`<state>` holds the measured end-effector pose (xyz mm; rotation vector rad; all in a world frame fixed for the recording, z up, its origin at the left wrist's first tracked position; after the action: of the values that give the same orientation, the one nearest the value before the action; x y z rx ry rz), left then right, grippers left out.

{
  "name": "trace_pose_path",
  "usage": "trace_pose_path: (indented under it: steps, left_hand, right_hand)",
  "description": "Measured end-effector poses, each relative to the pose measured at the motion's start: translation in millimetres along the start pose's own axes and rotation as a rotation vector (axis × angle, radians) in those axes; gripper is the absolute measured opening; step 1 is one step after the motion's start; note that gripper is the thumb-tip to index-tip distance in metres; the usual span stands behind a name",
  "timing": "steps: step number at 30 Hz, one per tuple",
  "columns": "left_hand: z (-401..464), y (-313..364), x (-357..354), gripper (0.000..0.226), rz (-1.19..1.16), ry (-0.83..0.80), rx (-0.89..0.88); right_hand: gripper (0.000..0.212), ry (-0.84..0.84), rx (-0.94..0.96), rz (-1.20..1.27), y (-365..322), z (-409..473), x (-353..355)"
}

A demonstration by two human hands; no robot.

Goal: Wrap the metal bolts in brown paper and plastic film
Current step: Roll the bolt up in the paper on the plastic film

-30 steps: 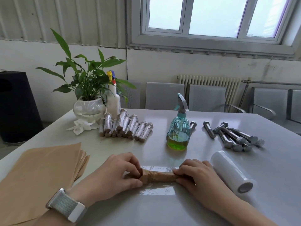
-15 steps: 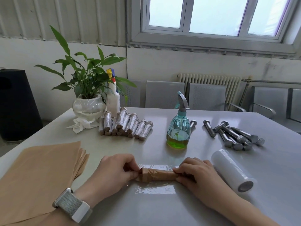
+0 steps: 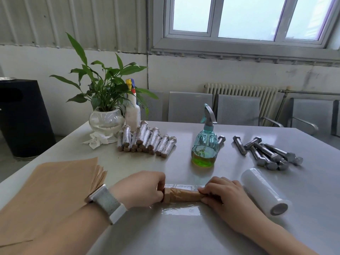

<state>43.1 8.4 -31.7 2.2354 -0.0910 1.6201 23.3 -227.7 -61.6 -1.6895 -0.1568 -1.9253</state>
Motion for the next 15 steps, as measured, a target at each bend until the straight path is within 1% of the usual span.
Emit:
trace_pose_path:
  steps: [1, 4, 6, 9, 12, 13, 15]
  left_hand:
    - [2.2, 0.4, 3.0, 0.010, -0.028, -0.039, 0.031]
    - [7.5, 1.0, 12.9, 0.028, -0.142, -0.168, 0.133]
    - [9.2, 2.7, 18.7, 0.032, -0.160, -0.272, 0.178]
    - [11.9, 7.9, 26.4, 0.021, -0.141, -0.359, 0.232]
    - [12.5, 12.3, 30.5, 0.023, -0.082, -0.413, 0.285]
    - [12.6, 13.4, 30.2, 0.022, -0.107, -0.429, 0.290]
    - [12.4, 15.4, 27.6, 0.014, -0.210, -0.434, 0.277]
  right_hand:
    - [0.012, 0.001, -0.001, 0.003, -0.3, -0.1, 0.2]
    - [0.012, -0.004, 0.001, -0.006, -1.3, 0.0, 0.1]
    - [0.012, 0.004, -0.001, -0.007, -1.3, -0.1, 0.7]
    - [0.012, 0.004, -0.001, 0.001, -1.4, -0.9, 0.6]
    - [0.012, 0.010, 0.005, 0.016, -1.2, -1.3, 0.4]
    - [0.013, 0.005, 0.004, 0.011, -0.8, -0.8, 0.2]
    - [0.015, -0.004, 0.001, 0.000, 0.4, -0.2, 0.0]
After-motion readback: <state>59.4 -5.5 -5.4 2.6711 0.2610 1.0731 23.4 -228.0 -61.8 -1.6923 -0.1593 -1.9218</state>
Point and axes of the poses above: each hand's wrist, its own z-axis towards the middle knuckle, its own x-axis out of the back of the hand, y = z × x, the point moved 3 cm from there along z, towards the middle knuckle, and after that the axes turned 10 degrees about -y, right-handed, at the moved point
